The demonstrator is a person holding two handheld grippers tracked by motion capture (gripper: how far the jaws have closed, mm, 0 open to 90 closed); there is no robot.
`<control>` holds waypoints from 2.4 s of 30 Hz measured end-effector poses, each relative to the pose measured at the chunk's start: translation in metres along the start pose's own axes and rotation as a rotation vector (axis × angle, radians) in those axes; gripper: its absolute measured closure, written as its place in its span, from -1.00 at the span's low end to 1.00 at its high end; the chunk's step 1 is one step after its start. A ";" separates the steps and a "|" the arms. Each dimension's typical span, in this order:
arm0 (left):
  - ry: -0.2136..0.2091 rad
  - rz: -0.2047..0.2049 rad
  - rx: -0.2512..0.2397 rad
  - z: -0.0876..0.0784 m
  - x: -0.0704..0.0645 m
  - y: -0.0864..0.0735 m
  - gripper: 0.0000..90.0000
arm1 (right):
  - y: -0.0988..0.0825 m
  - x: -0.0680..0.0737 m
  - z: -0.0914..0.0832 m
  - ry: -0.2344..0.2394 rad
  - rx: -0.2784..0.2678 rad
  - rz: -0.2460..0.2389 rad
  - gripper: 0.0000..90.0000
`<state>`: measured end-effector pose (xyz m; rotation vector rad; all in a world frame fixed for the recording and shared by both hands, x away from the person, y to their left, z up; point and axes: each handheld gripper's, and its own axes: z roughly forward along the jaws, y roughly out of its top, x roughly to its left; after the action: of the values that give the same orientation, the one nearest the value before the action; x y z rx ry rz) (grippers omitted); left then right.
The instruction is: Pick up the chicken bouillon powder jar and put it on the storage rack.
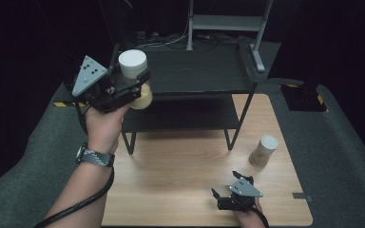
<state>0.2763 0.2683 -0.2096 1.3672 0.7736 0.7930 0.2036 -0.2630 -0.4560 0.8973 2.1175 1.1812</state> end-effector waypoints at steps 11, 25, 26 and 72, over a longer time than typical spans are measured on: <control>0.021 0.018 -0.010 0.029 -0.004 0.006 -0.24 | -0.001 -0.001 -0.001 0.006 -0.006 -0.003 -1.00; 0.046 0.004 -0.008 0.059 0.000 0.000 -0.24 | -0.002 -0.004 -0.001 0.017 -0.009 0.009 -1.00; 0.048 0.002 -0.009 0.060 0.000 -0.001 -0.24 | -0.002 -0.005 -0.001 0.018 -0.008 0.009 -1.00; 0.065 -0.047 0.013 0.080 -0.001 -0.007 -0.42 | 0.000 -0.005 0.001 0.024 -0.002 -0.005 -1.00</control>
<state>0.3434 0.2248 -0.2125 1.3357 0.8600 0.8000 0.2075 -0.2665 -0.4557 0.8802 2.1363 1.1971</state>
